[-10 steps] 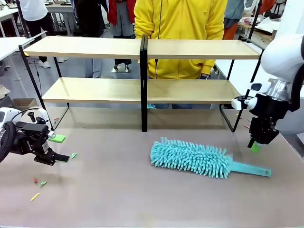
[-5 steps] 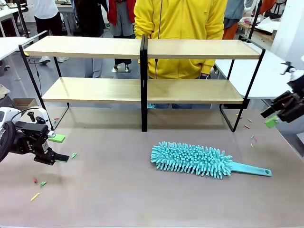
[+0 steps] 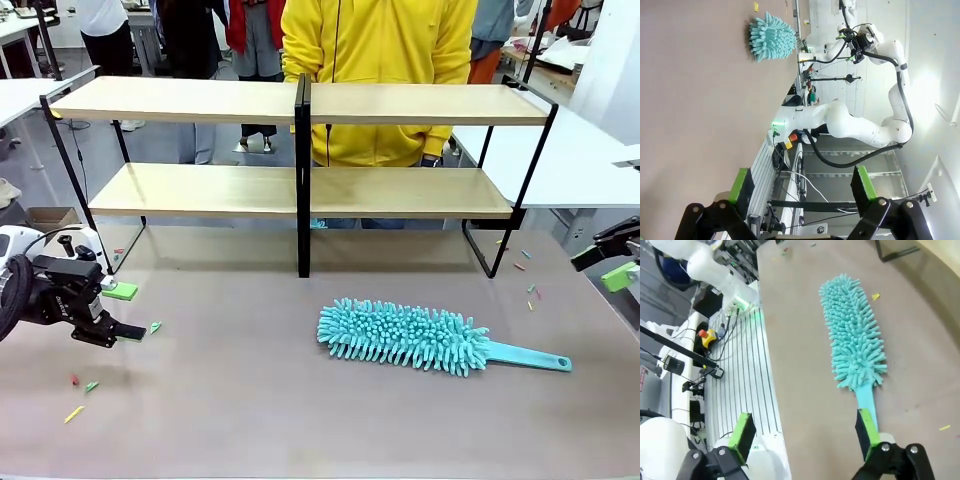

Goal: Clean the shelves.
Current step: Place the Duster on the table.

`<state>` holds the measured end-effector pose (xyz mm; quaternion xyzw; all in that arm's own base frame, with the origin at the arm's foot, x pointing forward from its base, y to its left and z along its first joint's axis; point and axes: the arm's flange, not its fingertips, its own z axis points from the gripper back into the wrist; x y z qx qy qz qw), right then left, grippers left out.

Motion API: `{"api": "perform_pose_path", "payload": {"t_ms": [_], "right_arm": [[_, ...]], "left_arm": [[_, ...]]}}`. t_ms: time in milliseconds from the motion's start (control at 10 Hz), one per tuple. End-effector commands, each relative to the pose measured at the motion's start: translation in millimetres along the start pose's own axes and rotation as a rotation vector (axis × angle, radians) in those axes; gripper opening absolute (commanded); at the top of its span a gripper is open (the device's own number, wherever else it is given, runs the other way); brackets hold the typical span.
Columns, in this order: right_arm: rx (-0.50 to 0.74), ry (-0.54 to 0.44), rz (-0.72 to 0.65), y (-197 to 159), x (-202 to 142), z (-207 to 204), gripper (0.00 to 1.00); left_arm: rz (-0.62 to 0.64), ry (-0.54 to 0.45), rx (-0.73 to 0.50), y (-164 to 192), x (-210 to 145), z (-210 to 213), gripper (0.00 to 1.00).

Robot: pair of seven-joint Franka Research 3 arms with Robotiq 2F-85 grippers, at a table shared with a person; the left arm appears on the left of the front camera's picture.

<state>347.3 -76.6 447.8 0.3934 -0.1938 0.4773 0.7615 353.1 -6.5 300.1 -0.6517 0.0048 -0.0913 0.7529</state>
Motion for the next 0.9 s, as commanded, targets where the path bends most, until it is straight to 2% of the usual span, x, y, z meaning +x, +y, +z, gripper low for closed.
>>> {"api": "perform_pose_path", "payload": {"t_ms": [0,800], "right_arm": [[-0.032,0.006,0.024,-6.2,7.7,1.0,1.0],[-0.032,0.006,0.024,-6.2,7.7,1.0,1.0]], "left_arm": [[0.017,-0.006,-0.015,-5.7,-1.4,-1.2,1.0],[0.017,-0.006,-0.015,-5.7,-1.4,-1.2,1.0]]}}
